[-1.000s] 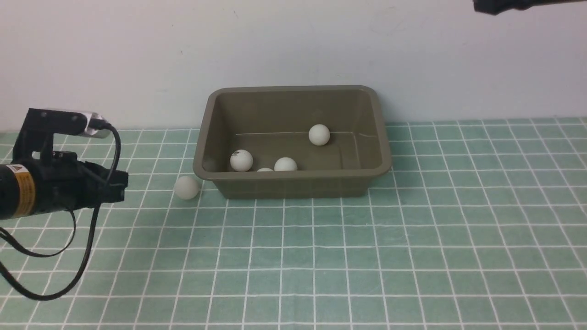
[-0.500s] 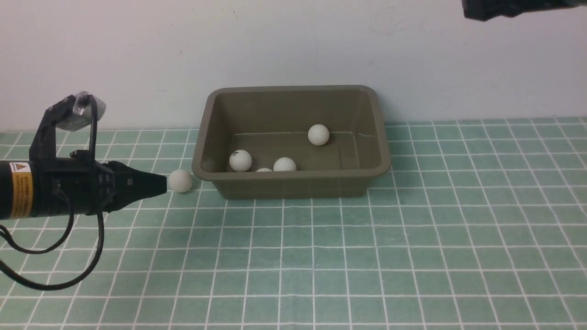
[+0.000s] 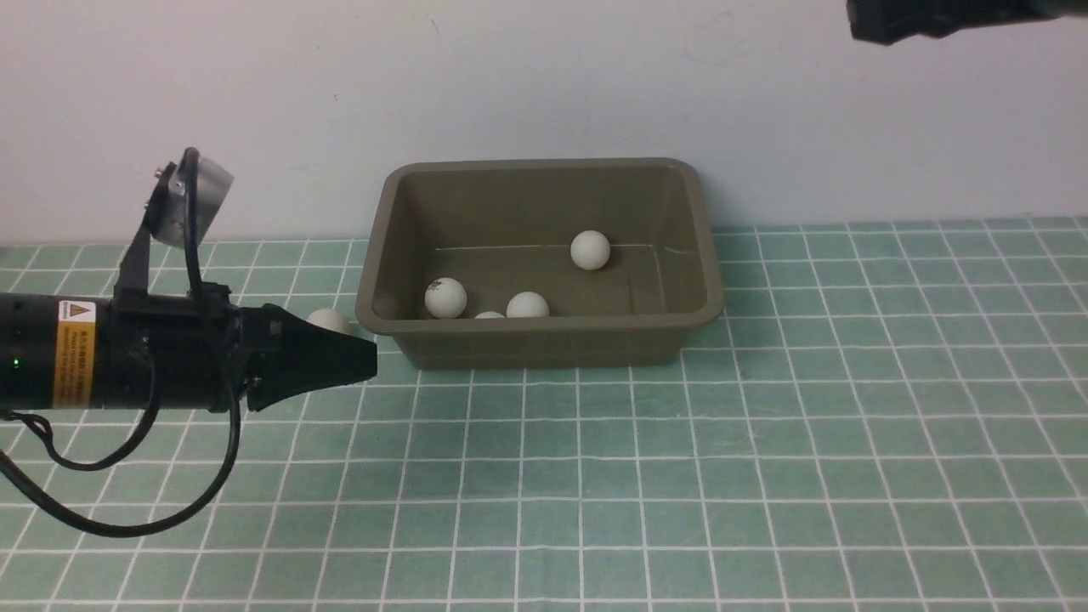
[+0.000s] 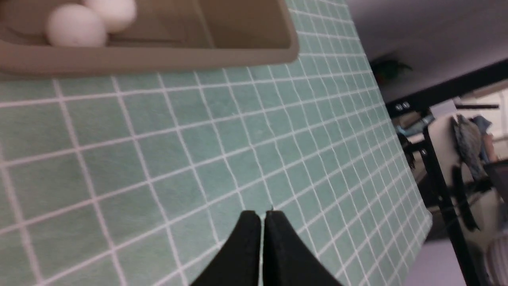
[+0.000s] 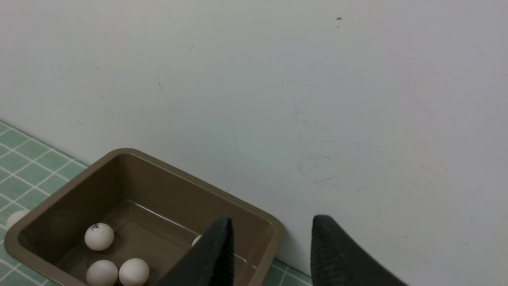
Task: Put the table tennis balls in the box on the green coffee tablecloth.
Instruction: 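Reach for and grasp a ping pong ball on the table beside the basket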
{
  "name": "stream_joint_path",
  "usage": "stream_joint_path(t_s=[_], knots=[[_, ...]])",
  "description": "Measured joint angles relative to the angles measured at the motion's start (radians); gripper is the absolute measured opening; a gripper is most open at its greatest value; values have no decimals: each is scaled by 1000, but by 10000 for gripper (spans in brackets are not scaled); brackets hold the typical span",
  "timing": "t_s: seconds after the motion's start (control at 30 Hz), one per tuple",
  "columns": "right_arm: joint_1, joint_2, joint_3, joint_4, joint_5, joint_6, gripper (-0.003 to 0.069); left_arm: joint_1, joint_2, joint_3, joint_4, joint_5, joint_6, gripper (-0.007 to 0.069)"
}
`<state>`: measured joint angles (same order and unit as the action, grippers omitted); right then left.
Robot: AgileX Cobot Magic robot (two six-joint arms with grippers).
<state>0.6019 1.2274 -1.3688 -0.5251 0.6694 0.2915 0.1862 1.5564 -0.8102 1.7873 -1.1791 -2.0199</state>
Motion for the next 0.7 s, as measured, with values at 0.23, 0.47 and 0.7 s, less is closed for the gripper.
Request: stream_joint_path(t_s=[0.23,0.47,0.7], knots=[[0,5,0,1,0,0,261,-14,-1,-7,0,55,82,-4],[0,5,0,20,0,1,261,31,-1,-32,0,416,280,-4],[0,5,0,53,1,1,261,105,-1,-32,-7,935,392,-4]])
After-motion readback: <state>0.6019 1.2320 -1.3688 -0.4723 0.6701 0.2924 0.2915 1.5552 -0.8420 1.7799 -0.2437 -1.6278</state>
